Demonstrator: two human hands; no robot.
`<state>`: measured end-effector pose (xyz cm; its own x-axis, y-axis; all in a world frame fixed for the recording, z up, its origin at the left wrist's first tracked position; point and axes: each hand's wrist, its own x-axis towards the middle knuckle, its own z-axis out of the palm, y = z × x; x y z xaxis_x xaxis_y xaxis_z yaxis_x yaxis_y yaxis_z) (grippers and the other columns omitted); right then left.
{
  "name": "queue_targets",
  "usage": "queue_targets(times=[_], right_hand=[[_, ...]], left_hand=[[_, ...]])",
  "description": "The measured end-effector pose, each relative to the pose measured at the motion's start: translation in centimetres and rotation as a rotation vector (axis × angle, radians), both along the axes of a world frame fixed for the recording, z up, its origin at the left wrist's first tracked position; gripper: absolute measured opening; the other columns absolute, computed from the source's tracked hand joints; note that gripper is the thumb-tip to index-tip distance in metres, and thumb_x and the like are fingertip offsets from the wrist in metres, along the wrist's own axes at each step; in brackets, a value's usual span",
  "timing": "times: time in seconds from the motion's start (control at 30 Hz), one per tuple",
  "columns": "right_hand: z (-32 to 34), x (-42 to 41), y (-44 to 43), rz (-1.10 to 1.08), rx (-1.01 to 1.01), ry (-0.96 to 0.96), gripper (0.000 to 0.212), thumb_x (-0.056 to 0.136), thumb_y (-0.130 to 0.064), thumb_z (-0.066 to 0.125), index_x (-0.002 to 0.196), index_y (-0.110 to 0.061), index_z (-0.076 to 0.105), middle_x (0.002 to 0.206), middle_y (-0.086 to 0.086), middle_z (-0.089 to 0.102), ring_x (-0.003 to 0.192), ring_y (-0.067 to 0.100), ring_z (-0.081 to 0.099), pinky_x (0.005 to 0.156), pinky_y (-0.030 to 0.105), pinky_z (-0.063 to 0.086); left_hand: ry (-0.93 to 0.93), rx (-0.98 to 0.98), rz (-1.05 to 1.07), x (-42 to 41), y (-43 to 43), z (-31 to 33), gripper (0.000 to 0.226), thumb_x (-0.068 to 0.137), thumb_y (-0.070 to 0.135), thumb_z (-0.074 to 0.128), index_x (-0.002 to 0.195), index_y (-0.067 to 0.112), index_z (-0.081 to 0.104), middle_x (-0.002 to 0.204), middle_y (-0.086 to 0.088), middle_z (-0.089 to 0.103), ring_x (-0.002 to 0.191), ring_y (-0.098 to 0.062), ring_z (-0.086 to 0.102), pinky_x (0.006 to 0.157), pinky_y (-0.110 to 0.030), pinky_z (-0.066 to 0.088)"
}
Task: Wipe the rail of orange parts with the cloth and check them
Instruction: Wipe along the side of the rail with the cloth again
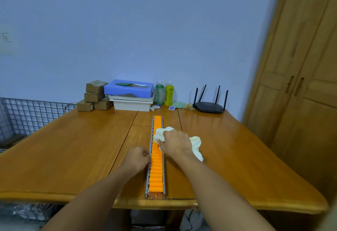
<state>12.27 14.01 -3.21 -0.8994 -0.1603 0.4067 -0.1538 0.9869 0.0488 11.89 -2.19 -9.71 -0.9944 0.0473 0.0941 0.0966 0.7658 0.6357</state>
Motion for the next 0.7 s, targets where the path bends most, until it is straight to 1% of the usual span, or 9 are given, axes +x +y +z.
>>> queue_targets(times=[0.1, 0.2, 0.27, 0.33, 0.4, 0.47, 0.57, 0.63, 0.7], right_hand=[[-0.1, 0.7, -1.6, 0.046, 0.012, 0.010, 0.032, 0.099, -0.043, 0.052, 0.110, -0.016, 0.066, 0.106, 0.008, 0.067, 0.095, 0.030, 0.065, 0.067, 0.034, 0.038], [-0.9, 1.6, -3.0, 0.069, 0.024, -0.017, 0.036, 0.099, -0.044, 0.050, 0.114, -0.015, 0.065, 0.108, 0.009, 0.066, 0.098, 0.031, 0.064, 0.070, 0.035, 0.038], [-1.9, 2.2, -3.6, 0.067, 0.046, -0.047, 0.032, 0.098, -0.040, 0.051, 0.109, -0.015, 0.067, 0.106, 0.008, 0.066, 0.094, 0.030, 0.065, 0.067, 0.034, 0.038], [-2.8, 2.7, -3.8, 0.064, 0.085, -0.071, 0.027, 0.096, -0.037, 0.052, 0.106, -0.016, 0.067, 0.103, 0.008, 0.067, 0.090, 0.028, 0.065, 0.065, 0.034, 0.037], [-3.2, 3.0, -3.7, 0.058, 0.104, -0.080, 0.027, 0.096, -0.038, 0.053, 0.105, -0.017, 0.068, 0.101, 0.006, 0.068, 0.089, 0.027, 0.065, 0.064, 0.034, 0.036], [-3.2, 3.3, -3.4, 0.052, 0.102, -0.078, 0.027, 0.096, -0.039, 0.055, 0.105, -0.017, 0.068, 0.100, 0.005, 0.068, 0.089, 0.026, 0.065, 0.065, 0.033, 0.037], [-3.3, 3.9, -2.4, 0.028, 0.092, -0.081, 0.025, 0.097, -0.036, 0.055, 0.105, -0.018, 0.068, 0.100, 0.005, 0.068, 0.090, 0.026, 0.066, 0.065, 0.032, 0.038], [-3.5, 4.4, -1.5, 0.005, 0.091, -0.076, 0.025, 0.097, -0.037, 0.054, 0.105, -0.018, 0.069, 0.099, 0.005, 0.068, 0.089, 0.025, 0.066, 0.065, 0.032, 0.039], [-3.7, 4.9, -0.6, -0.005, 0.102, -0.074, 0.026, 0.097, -0.038, 0.054, 0.105, -0.018, 0.069, 0.097, 0.005, 0.068, 0.086, 0.024, 0.065, 0.064, 0.033, 0.041]], left_hand=[[0.006, -0.003, -0.010, 0.8, -0.2, 0.2, 0.021, 0.096, 0.023, 0.065, 0.115, 0.017, 0.071, 0.098, 0.000, 0.070, 0.083, -0.010, 0.062, 0.067, -0.025, 0.046], [0.007, -0.004, -0.050, 1.8, -0.3, 0.4, 0.006, 0.095, 0.019, 0.064, 0.095, 0.023, 0.068, 0.078, 0.001, 0.067, 0.069, -0.013, 0.060, 0.059, -0.026, 0.042], [0.010, 0.000, -0.075, 2.3, -0.5, 0.2, 0.015, 0.093, 0.018, 0.063, 0.080, 0.025, 0.066, 0.073, 0.000, 0.066, 0.068, -0.017, 0.061, 0.060, -0.030, 0.043], [0.002, 0.015, -0.088, 3.0, -0.7, 0.1, 0.022, 0.094, 0.016, 0.063, 0.074, 0.023, 0.067, 0.068, 0.001, 0.063, 0.063, -0.013, 0.055, 0.059, -0.028, 0.041], [-0.011, 0.043, -0.069, 3.5, -0.9, -0.1, 0.020, 0.097, 0.022, 0.063, 0.081, 0.018, 0.075, 0.063, 0.005, 0.060, 0.056, -0.008, 0.049, 0.055, -0.023, 0.037], [-0.018, 0.062, -0.036, 4.0, -1.1, -0.1, 0.020, 0.098, 0.030, 0.065, 0.088, 0.018, 0.078, 0.063, 0.004, 0.061, 0.055, -0.008, 0.049, 0.054, -0.024, 0.038], [-0.033, 0.060, -0.007, 4.6, -1.2, 0.1, 0.023, 0.097, 0.034, 0.066, 0.082, 0.020, 0.076, 0.074, -0.004, 0.069, 0.065, -0.010, 0.056, 0.060, -0.028, 0.043], [-0.037, 0.046, -0.002, 5.0, -1.1, 0.3, 0.023, 0.098, 0.034, 0.065, 0.080, 0.022, 0.073, 0.074, 0.000, 0.066, 0.066, -0.009, 0.056, 0.058, -0.025, 0.042], [-0.037, 0.040, 0.001, 5.3, -0.9, 0.3, 0.020, 0.098, 0.032, 0.065, 0.082, 0.022, 0.071, 0.076, 0.001, 0.067, 0.069, -0.009, 0.058, 0.060, -0.026, 0.046]])
